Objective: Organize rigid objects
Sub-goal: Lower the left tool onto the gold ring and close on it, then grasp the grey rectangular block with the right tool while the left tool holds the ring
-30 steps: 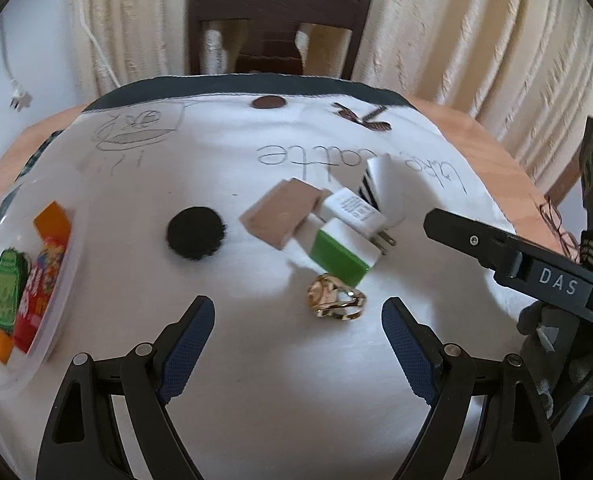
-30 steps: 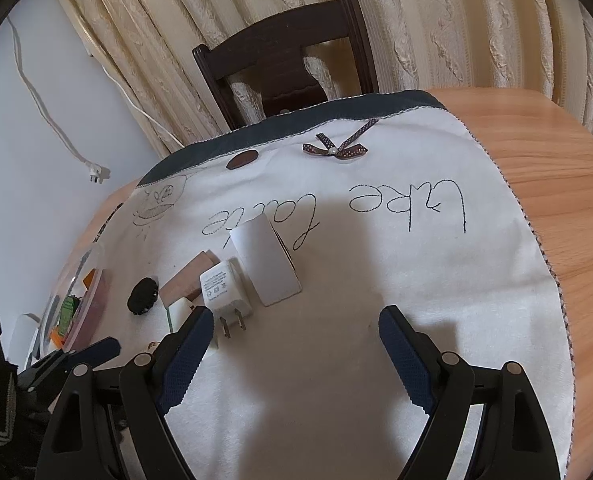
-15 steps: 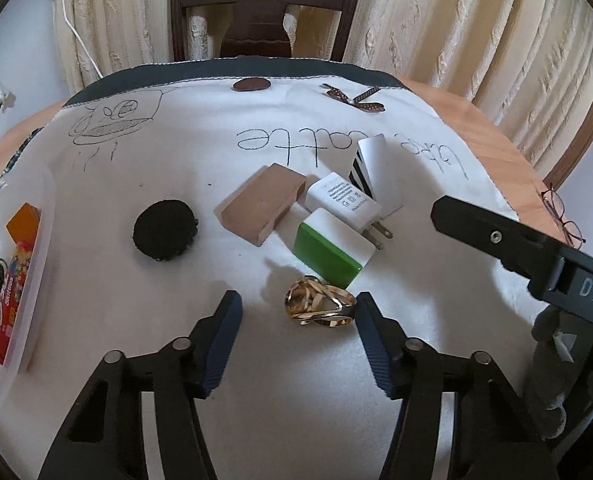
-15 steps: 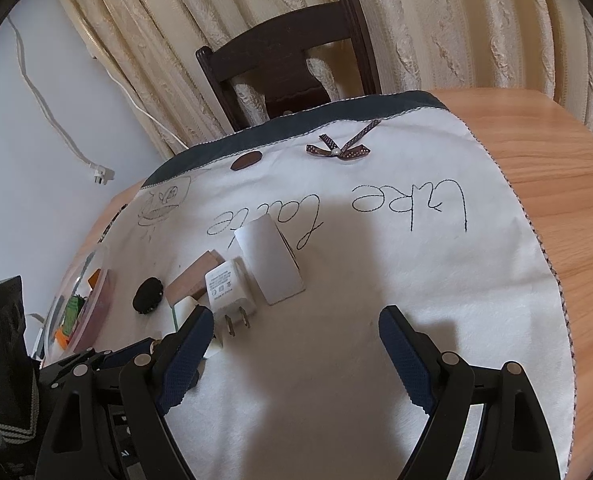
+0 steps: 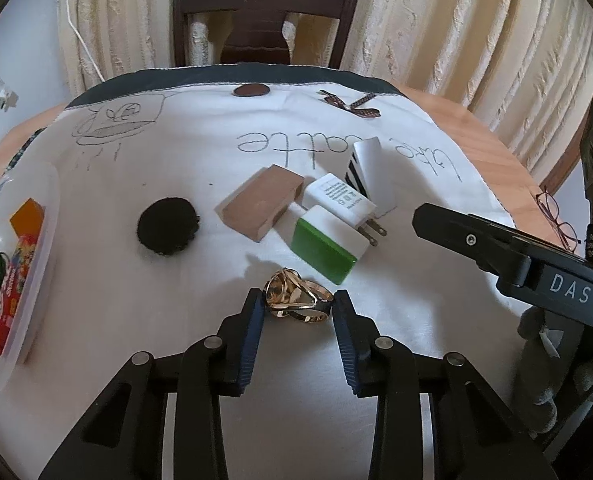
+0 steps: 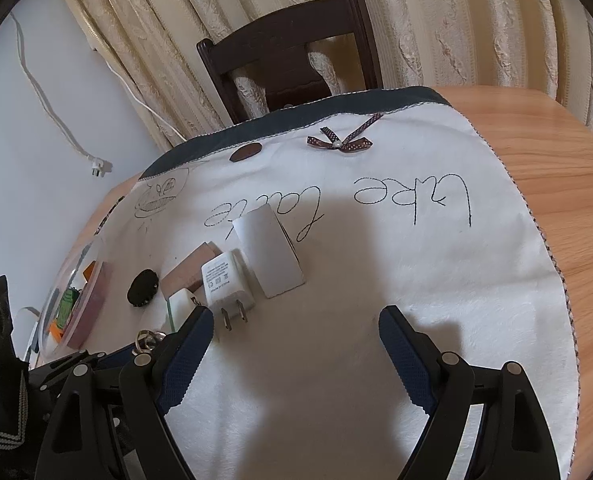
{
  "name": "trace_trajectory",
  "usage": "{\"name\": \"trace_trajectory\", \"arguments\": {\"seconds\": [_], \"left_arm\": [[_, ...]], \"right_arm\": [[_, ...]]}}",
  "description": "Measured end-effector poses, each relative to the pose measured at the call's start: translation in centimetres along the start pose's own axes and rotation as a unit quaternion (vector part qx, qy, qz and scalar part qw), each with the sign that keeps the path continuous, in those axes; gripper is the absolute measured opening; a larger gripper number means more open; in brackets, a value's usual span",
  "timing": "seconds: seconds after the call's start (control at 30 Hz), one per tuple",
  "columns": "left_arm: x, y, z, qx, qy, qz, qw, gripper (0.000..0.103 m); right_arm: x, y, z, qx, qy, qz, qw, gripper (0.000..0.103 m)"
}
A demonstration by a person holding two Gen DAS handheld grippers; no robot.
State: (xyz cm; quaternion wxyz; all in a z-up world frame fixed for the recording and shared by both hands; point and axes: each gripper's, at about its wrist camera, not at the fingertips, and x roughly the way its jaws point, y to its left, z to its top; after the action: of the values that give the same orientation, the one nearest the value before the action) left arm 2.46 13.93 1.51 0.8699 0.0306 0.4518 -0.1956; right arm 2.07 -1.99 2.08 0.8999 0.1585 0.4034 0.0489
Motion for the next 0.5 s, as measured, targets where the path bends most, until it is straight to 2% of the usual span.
{"name": "trace_trajectory", "arguments": {"seconds": [0.5], "left_arm": [[-0.65,0.83,-0.14,-0.013,-0.02,0.036,0.9991,0.036]], "right_arm": [[0.14,0.04,-0.15,-0.002,0.002,-0.003,1.0,0.088]]}}
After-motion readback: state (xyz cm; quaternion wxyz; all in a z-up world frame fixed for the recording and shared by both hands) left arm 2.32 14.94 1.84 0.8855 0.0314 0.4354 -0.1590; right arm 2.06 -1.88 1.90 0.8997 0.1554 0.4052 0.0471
